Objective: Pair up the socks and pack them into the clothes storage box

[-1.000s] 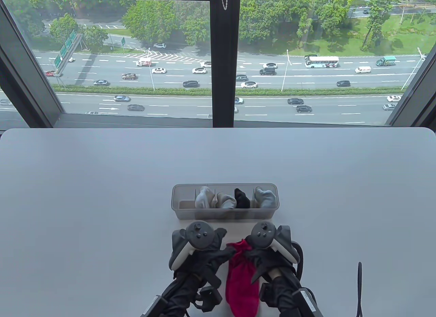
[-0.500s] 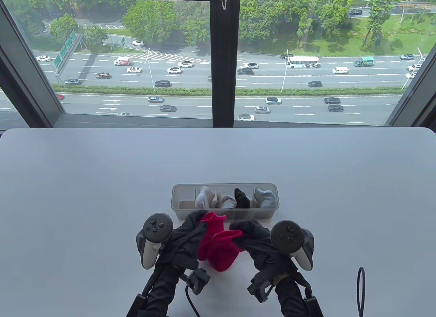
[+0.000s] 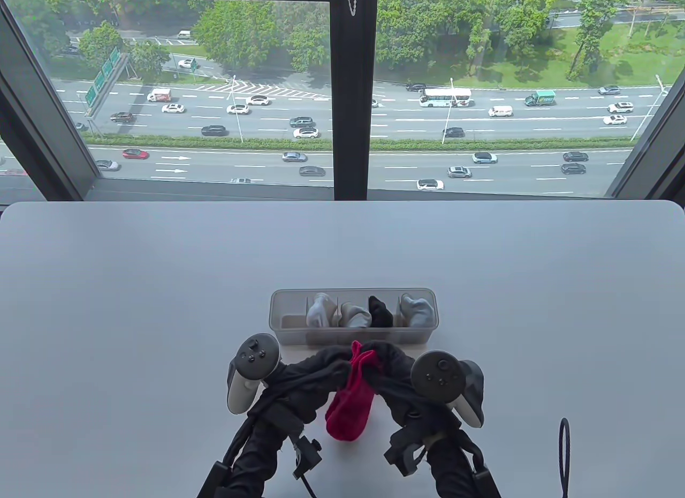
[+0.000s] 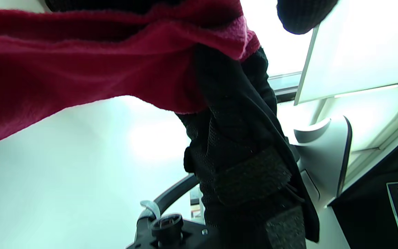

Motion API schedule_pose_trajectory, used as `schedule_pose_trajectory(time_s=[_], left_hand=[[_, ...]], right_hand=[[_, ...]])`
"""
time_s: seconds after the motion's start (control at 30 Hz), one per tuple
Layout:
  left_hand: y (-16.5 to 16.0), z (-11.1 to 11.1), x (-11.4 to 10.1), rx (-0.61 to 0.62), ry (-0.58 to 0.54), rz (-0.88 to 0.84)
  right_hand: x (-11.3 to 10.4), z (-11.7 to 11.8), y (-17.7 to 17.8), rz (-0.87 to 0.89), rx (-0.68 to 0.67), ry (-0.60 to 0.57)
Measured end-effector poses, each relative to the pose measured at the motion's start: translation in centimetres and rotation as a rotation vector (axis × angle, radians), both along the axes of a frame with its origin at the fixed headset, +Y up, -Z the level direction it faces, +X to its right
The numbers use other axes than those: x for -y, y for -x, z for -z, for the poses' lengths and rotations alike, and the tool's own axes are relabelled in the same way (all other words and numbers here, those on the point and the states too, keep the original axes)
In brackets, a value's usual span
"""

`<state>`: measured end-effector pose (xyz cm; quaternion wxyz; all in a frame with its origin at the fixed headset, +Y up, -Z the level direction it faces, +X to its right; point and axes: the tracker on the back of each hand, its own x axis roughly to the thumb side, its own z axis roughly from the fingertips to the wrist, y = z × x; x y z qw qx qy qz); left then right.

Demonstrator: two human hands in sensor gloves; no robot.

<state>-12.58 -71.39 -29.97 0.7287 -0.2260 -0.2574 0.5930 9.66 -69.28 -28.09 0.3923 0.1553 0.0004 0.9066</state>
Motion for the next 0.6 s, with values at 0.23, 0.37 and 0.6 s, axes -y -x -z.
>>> schedule_pose_trajectory(time_s=[0.23, 0.37, 0.6], left_hand=[[-1.3, -0.6, -1.3, -0.143, -0.154, 0.240], [-0.8, -0.6, -1.5, -0.178, -0.177, 0.217], [-0.5, -0.9, -3.1, -0.258, -0.299, 0.343]], right_hand=[[0.0, 0.0, -0.1, -0.082, 0.045, -0.042], [0.4, 0.7, -0.7, -0.114, -0.013, 0.046], [-0.3, 0.8, -1.7, 0.071, -0.054, 0.083]])
